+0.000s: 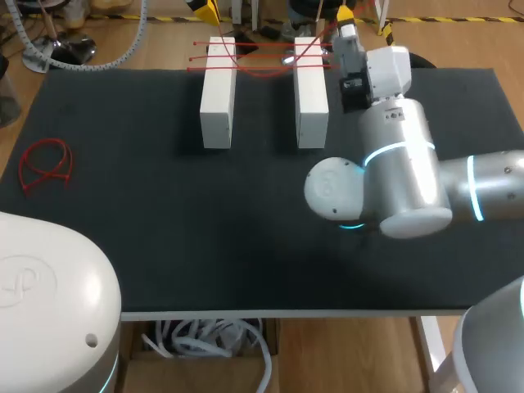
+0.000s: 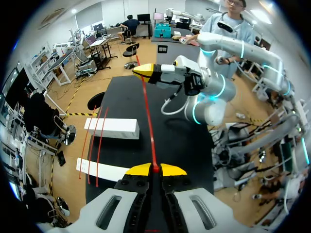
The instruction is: Grab the tape and strap the tape.
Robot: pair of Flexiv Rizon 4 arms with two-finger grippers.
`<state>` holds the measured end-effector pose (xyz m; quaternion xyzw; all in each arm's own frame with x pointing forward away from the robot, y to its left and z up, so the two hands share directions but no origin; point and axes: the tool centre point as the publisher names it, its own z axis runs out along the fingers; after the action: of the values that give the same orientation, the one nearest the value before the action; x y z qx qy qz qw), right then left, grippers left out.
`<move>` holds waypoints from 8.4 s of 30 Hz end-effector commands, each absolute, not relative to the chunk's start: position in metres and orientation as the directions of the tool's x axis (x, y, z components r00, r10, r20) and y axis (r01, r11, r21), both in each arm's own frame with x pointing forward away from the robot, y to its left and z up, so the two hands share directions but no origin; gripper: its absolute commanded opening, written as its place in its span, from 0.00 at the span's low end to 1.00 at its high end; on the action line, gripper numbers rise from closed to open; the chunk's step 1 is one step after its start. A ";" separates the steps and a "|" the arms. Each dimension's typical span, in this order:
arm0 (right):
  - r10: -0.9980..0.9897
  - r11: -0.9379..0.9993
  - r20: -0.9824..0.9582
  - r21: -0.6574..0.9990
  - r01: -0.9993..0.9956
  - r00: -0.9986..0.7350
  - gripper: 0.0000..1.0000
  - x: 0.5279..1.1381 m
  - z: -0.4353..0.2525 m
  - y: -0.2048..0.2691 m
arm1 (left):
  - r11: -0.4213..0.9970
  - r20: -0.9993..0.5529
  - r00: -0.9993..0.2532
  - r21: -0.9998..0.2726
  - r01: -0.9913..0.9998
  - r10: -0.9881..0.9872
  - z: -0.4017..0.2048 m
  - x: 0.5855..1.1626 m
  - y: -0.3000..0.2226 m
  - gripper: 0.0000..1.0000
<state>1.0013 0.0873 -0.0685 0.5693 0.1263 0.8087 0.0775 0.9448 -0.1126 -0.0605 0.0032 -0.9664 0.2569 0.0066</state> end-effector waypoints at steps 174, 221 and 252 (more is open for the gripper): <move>0.568 0.787 -0.823 0.544 -0.289 -0.004 0.00 0.958 0.003 0.185 | 0.869 0.015 -1.000 -0.494 -0.010 -0.003 -0.060 0.945 -0.113 0.00; 0.103 0.966 -0.979 0.056 -0.251 0.176 0.00 0.961 0.036 0.193 | 0.869 0.015 -1.000 -0.494 -0.010 -0.003 -0.060 0.945 -0.113 0.00; -0.513 0.819 -0.841 -0.540 -0.194 0.171 0.00 0.934 0.047 0.184 | 0.869 0.015 -1.000 -0.494 -0.010 -0.003 -0.060 0.945 -0.113 0.00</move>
<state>0.9384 0.1910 0.0365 0.2551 -0.6205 0.1169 -0.7322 0.9448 -0.1126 -0.0606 0.0031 -0.9664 0.2569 0.0065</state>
